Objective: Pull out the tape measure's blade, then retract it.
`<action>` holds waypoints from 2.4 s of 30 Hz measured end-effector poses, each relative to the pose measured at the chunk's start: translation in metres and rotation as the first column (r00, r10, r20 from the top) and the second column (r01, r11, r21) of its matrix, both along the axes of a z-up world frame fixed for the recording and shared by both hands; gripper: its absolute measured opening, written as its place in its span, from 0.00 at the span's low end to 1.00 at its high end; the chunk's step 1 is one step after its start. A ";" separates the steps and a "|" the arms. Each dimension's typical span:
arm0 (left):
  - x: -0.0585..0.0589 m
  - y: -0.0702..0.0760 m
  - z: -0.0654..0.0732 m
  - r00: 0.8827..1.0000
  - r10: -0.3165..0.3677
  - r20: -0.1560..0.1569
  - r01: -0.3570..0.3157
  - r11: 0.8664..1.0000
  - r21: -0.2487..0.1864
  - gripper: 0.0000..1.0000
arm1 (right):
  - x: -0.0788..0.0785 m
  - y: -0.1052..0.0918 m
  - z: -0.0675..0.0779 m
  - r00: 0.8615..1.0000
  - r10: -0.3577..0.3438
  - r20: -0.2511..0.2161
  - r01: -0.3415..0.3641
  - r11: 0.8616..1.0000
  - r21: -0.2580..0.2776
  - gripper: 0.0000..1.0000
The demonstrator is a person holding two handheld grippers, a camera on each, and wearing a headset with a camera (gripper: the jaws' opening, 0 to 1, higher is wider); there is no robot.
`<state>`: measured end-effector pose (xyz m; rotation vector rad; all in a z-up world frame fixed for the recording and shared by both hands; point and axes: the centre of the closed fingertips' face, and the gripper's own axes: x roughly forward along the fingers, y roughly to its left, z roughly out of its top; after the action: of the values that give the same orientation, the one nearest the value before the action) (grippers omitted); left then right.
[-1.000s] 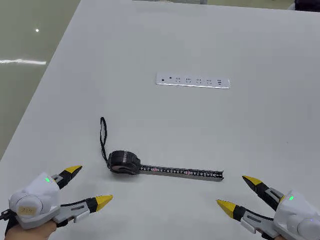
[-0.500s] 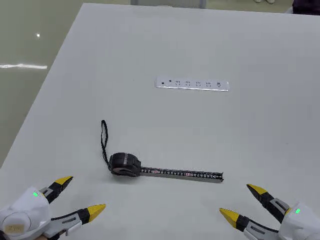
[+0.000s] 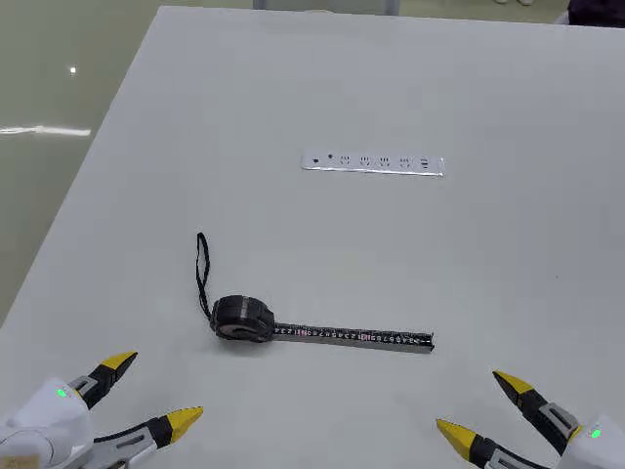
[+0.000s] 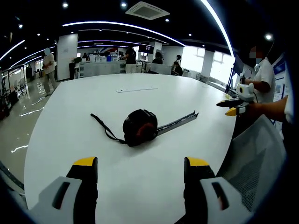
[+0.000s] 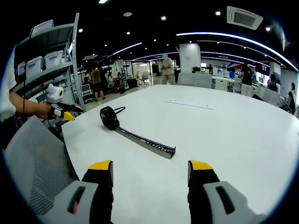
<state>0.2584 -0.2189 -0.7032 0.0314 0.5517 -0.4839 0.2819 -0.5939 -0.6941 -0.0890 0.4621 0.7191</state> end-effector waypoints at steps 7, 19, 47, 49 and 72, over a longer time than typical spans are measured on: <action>0.001 0.001 0.001 1.000 -0.004 0.000 0.004 1.000 0.008 0.74 | -0.001 -0.001 0.000 1.000 -0.001 -0.002 0.001 1.000 0.002 0.65; 0.000 -0.001 0.000 1.000 -0.004 -0.007 0.004 1.000 0.008 0.74 | 0.000 0.000 0.001 1.000 -0.002 0.000 0.002 1.000 0.004 0.65; 0.009 -0.022 -0.006 0.995 0.053 -0.083 -0.051 0.998 0.030 0.76 | 0.000 0.005 0.001 1.000 0.011 -0.006 -0.011 1.000 0.006 0.63; 0.009 -0.025 -0.006 0.995 0.052 -0.087 -0.050 0.998 0.031 0.76 | 0.000 0.004 0.001 1.000 0.011 -0.006 -0.011 1.000 0.007 0.62; 0.034 -0.052 -0.005 0.989 0.101 -0.105 -0.099 0.995 0.022 0.77 | 0.007 0.005 0.003 1.000 0.007 0.003 -0.007 1.000 0.015 0.62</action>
<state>0.2925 -0.2704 -0.7083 -0.0062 0.6581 -0.3849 0.2888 -0.5888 -0.6913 -0.0773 0.4532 0.7297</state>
